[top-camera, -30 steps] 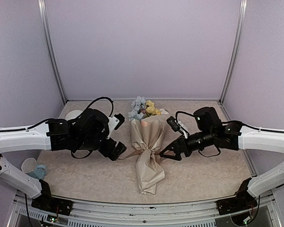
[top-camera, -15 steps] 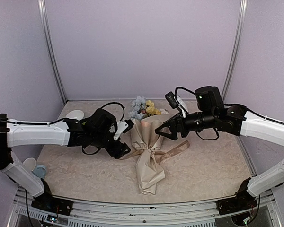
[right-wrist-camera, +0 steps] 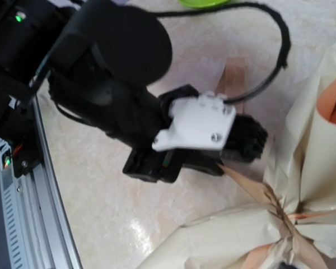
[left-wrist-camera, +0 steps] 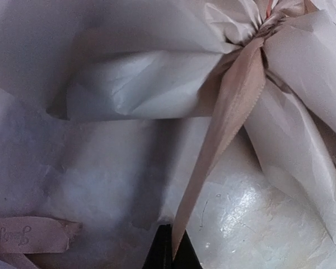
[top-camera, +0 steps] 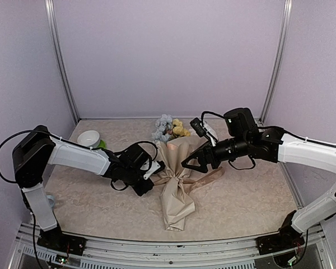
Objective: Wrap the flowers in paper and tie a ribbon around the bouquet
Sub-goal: Pick up the left side of the half-tied ribbon at the center of the board, then pass from the left arm to the right
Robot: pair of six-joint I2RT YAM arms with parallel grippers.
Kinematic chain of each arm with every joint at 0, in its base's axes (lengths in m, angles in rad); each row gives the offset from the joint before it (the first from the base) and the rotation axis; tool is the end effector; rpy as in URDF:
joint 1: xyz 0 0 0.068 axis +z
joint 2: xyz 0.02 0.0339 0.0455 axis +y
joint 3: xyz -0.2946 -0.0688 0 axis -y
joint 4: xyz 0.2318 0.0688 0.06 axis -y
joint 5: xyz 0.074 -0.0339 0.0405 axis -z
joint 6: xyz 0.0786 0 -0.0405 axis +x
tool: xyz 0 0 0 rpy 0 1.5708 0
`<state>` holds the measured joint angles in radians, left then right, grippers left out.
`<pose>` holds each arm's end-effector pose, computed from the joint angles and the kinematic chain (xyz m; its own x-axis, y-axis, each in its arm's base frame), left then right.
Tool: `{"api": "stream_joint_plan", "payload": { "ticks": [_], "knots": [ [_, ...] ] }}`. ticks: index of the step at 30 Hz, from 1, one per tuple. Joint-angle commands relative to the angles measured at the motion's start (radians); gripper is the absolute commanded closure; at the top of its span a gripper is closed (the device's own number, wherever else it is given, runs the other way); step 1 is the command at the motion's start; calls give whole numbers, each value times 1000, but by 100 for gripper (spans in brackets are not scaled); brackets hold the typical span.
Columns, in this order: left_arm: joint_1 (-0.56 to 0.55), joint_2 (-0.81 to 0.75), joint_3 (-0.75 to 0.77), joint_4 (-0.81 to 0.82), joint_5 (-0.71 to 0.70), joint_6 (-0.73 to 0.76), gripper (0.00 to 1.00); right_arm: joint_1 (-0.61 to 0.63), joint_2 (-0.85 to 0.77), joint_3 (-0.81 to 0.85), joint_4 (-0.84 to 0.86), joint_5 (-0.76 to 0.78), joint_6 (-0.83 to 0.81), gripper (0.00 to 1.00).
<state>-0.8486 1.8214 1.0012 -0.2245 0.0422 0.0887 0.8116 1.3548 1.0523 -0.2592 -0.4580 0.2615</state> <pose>0.2432 -0.2810 0.1384 -0.5017 0.7034 -0.5034 0.8113 0.5845 0.0081 0.1939 0.2548 0.3125 -0.5890 -0.2838 -0.7567 -0.7826 0.4341 0.4463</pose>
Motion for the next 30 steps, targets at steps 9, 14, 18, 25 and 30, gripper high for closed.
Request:
{"api": "stream_joint_plan", "payload": {
  "ticks": [9, 14, 18, 25, 30],
  "knots": [
    [1, -314, -48, 206, 389, -121, 100, 4, -21, -74, 196, -29, 15, 21],
    [-11, -298, -76, 342, 523, -217, 100, 10, 47, -113, 329, -64, 53, 31],
    [-27, -255, -75, 381, 561, -239, 100, 15, 61, -167, 421, -71, 74, 42],
    [-44, -195, -59, 497, 571, -310, 99, 20, 14, -260, 464, -95, 84, 49],
    [-30, -145, -67, 560, 580, -373, 99, 25, -10, -323, 445, -29, 104, 45]
  ]
}}
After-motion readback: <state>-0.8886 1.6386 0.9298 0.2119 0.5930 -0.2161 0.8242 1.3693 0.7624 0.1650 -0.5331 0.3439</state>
